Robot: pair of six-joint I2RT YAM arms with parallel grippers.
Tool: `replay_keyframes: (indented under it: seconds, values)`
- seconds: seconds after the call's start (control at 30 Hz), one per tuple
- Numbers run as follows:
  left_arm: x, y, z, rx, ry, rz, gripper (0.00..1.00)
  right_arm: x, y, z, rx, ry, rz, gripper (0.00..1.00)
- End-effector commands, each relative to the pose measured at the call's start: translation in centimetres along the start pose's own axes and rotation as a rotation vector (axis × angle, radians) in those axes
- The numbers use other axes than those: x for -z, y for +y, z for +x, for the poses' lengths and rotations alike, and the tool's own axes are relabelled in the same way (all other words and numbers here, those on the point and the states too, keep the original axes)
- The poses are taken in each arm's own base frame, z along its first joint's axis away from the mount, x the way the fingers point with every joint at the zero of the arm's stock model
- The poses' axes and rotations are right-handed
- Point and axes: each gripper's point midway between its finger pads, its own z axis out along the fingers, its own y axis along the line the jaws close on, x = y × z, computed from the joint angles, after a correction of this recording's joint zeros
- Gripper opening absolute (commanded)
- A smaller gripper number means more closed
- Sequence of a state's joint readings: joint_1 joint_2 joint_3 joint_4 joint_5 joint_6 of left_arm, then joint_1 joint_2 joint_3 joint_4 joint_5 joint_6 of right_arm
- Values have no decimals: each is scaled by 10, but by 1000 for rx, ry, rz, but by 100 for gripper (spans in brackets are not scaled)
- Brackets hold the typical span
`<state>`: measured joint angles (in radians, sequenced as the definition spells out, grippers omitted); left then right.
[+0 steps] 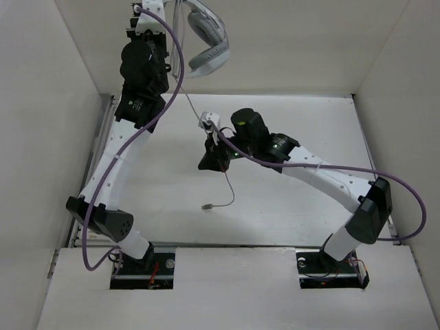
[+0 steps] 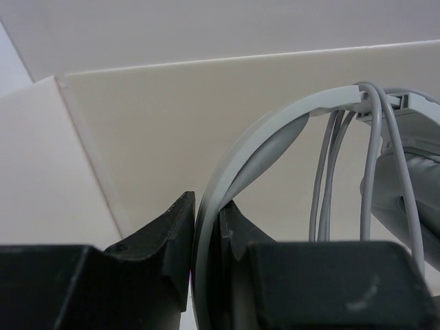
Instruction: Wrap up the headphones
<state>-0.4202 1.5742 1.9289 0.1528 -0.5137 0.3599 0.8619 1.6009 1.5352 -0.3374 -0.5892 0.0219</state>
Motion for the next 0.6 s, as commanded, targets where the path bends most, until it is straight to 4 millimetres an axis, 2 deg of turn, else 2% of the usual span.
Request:
replay_keyframes:
  seconds: [0.0,0.1,0.33,0.57]
  values:
    - [20,52,-83,160,-216,-113,0,10,-13,23,64,61,61,6]
    - [21,56,-83,158,-215,-119,0,20,-35,30,91,87,144,6]
    - [18,63,-63,130,-177,-143,0,79,-81,-18,156,27,359,4]
    - [11,54,-43,122,-139,-143,0,115,-101,-37,287,33,540,4]
